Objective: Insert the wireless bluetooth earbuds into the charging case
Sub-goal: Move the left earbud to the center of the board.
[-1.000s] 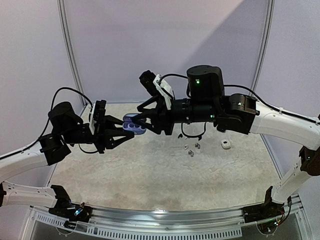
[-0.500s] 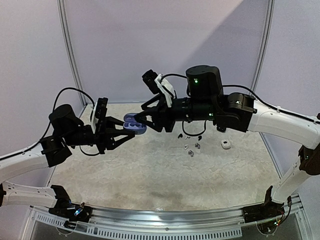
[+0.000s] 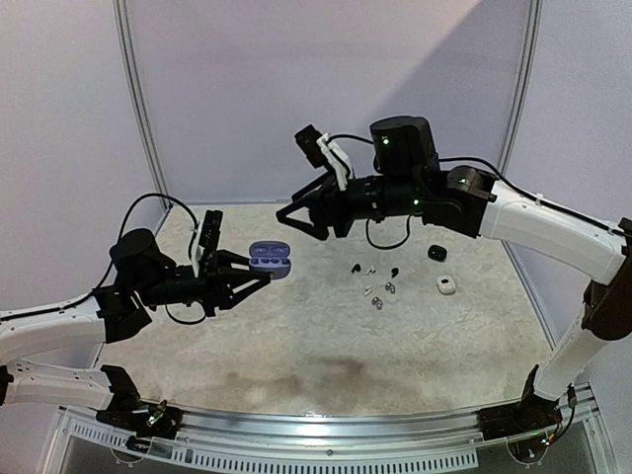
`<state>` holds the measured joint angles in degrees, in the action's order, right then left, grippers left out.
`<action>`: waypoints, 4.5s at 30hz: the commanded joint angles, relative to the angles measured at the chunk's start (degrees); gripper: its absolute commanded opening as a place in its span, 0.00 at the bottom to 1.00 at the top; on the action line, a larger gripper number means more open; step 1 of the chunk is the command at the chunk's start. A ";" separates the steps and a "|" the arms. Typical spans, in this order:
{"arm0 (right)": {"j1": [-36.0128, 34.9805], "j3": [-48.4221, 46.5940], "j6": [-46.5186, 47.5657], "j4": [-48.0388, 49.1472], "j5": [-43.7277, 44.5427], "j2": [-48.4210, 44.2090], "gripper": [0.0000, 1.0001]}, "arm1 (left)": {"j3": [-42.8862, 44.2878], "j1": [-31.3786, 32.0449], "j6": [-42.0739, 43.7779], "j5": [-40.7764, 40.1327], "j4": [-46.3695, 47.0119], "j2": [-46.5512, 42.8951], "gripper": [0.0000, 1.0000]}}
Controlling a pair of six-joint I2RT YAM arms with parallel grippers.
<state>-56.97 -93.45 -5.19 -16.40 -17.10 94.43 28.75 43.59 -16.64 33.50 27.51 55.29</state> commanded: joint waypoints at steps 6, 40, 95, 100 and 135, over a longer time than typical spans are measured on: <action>14.76 0.26 -11.87 -12.44 6.99 -4.96 0.58 | -2.62 -0.61 -1.76 -2.52 1.82 -2.02 0.00; 32.40 8.63 13.72 -25.63 4.35 20.51 0.37 | -2.66 -1.14 20.15 13.55 4.09 5.43 0.00; 25.73 8.54 -0.95 -21.94 13.43 24.25 0.59 | -3.62 -0.97 21.52 12.95 1.30 3.25 0.00; 26.11 8.47 1.03 -21.48 11.20 23.53 0.57 | -3.70 -0.97 21.52 12.94 0.85 2.86 0.00; 30.82 10.59 8.22 -19.94 4.01 24.92 0.25 | -3.10 -0.97 23.37 13.86 0.40 3.87 0.00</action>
<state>-26.28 -84.05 2.46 -36.73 -12.36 117.54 25.71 42.94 5.91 46.35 28.36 58.87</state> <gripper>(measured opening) 0.249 0.252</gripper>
